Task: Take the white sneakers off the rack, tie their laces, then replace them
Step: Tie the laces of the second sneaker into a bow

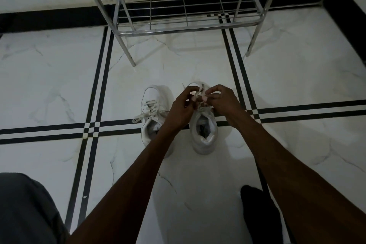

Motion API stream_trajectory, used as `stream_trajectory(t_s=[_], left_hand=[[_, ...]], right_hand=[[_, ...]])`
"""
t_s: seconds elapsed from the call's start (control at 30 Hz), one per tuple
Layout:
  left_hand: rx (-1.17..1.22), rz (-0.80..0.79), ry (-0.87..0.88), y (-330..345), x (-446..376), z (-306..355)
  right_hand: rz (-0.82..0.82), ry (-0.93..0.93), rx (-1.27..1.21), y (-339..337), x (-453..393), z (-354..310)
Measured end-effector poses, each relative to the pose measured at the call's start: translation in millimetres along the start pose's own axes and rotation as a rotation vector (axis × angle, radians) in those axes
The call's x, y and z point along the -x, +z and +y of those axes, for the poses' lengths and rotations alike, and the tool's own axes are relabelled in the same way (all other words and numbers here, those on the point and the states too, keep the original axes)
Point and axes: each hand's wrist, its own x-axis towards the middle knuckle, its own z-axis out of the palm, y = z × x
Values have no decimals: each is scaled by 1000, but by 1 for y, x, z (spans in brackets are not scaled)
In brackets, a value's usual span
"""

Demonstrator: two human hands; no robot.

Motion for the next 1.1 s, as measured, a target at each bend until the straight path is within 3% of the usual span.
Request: stream_trajectory(t_s=[0.13, 0.3, 0.47, 0.6, 0.73, 0.87, 1.1], left_hand=[[-110, -25, 59, -2, 0, -1], [-154, 3, 46, -2, -1, 2], [-100, 15, -44, 1, -5, -4], [116, 19, -209, -8, -8, -12], [183, 68, -275, -13, -9, -9], [230, 65, -272, -12, -8, -10], [278, -63, -148, -15, -6, -19]], right_hand=[[-32, -13, -6, 0, -4, 2], [-264, -79, 8, -6, -2, 3], [-2, -32, 6, 2, 0, 3], [-69, -2, -129, 4, 3, 3], [-199, -145, 157, -6, 3, -4], [-135, -392, 650, -12, -5, -12], [117, -450, 570, 4, 1, 0]])
